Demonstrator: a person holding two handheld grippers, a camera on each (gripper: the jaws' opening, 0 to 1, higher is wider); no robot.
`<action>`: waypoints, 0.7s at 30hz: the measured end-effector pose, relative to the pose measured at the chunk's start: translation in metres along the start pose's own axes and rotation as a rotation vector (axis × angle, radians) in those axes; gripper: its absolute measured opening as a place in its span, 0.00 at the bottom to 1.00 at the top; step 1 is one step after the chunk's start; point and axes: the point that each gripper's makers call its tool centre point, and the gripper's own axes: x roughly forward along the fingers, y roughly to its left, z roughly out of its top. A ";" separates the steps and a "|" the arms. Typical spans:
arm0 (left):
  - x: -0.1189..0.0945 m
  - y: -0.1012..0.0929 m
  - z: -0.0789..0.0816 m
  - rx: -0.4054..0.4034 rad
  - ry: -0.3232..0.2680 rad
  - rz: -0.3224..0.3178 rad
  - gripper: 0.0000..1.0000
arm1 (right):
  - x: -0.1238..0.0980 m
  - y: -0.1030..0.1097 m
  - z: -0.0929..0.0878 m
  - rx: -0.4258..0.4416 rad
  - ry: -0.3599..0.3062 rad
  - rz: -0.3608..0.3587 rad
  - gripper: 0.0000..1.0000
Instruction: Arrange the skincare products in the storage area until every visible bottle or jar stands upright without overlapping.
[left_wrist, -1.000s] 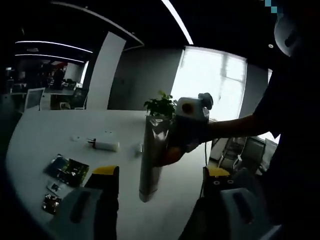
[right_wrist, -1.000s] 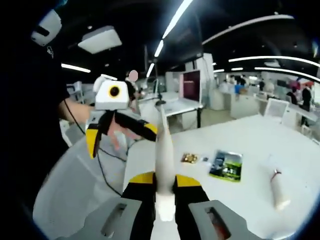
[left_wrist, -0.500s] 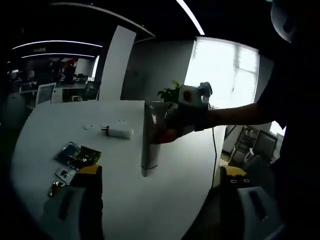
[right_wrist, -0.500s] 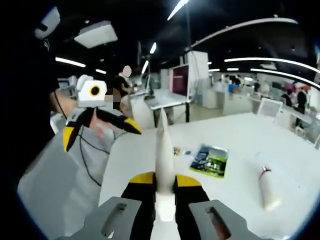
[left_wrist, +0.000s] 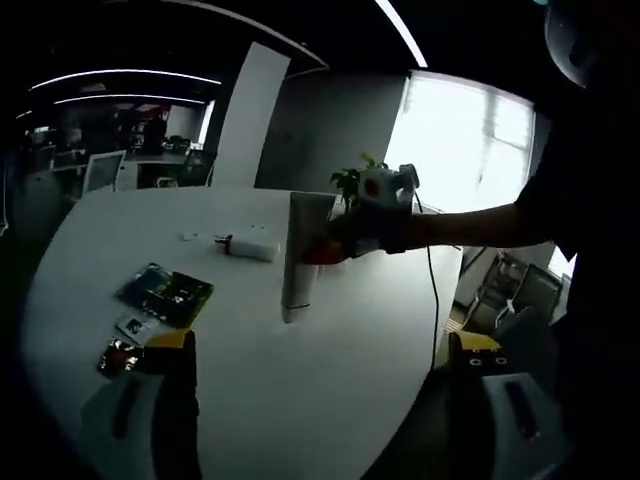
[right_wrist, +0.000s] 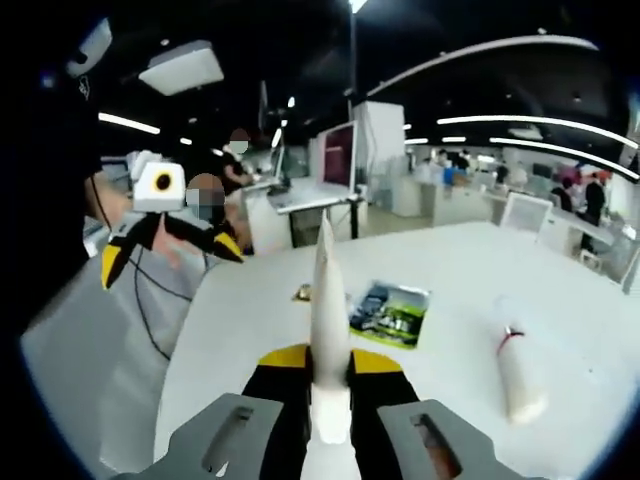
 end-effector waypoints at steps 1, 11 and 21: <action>0.000 0.000 -0.002 0.000 0.006 -0.001 0.98 | 0.001 -0.003 -0.001 -0.002 0.000 -0.003 0.04; 0.009 0.008 -0.007 -0.031 0.028 -0.001 0.96 | 0.008 -0.031 -0.011 -0.018 0.009 -0.024 0.04; 0.013 0.011 -0.014 -0.048 0.051 -0.006 0.96 | 0.015 -0.048 -0.011 -0.028 -0.003 -0.025 0.04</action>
